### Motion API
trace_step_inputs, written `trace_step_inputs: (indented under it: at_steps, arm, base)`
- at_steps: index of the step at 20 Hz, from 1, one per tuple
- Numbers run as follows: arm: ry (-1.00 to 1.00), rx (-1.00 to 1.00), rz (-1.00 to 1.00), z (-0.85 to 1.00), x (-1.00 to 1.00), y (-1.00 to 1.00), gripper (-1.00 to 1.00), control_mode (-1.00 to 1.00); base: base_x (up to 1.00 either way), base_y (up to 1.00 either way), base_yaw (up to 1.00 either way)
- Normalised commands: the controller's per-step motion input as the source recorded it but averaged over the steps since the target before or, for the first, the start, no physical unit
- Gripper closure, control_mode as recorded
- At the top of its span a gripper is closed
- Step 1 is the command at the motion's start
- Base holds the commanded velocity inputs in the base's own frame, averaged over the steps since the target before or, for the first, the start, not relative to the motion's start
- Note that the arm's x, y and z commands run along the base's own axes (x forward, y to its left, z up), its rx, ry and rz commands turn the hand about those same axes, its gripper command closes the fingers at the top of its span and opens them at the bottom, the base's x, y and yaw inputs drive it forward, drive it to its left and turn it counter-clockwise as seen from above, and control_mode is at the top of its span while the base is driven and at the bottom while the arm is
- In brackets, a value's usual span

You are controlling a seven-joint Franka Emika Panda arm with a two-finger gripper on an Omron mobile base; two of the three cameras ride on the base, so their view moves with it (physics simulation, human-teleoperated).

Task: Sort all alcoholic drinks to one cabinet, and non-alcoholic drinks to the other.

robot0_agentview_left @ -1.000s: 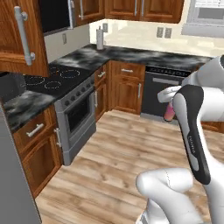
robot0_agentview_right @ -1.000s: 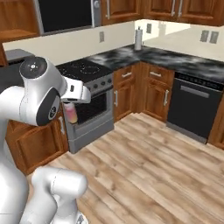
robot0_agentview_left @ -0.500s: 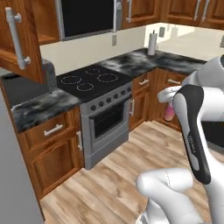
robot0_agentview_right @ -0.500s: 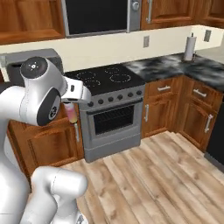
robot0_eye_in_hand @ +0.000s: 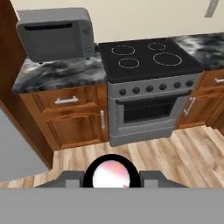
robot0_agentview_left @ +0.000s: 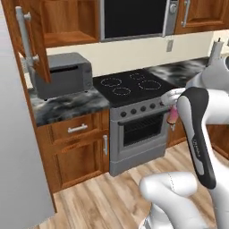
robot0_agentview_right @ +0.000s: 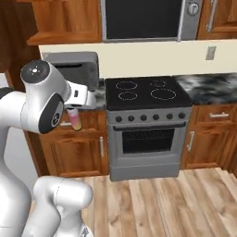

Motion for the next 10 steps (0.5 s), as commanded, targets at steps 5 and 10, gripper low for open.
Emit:
trace_step_inputs:
  at_steps: [5,10]
  arm:
    - [0.00,0.00,0.00,0.00,0.00,0.00,1.00,1.00]
    - [0.00,0.00,0.00,0.00,0.00,0.00,1.00,1.00]
  base:
    - [0.84,-0.62,0.50]
    - [0.97,-0.36,0.34]
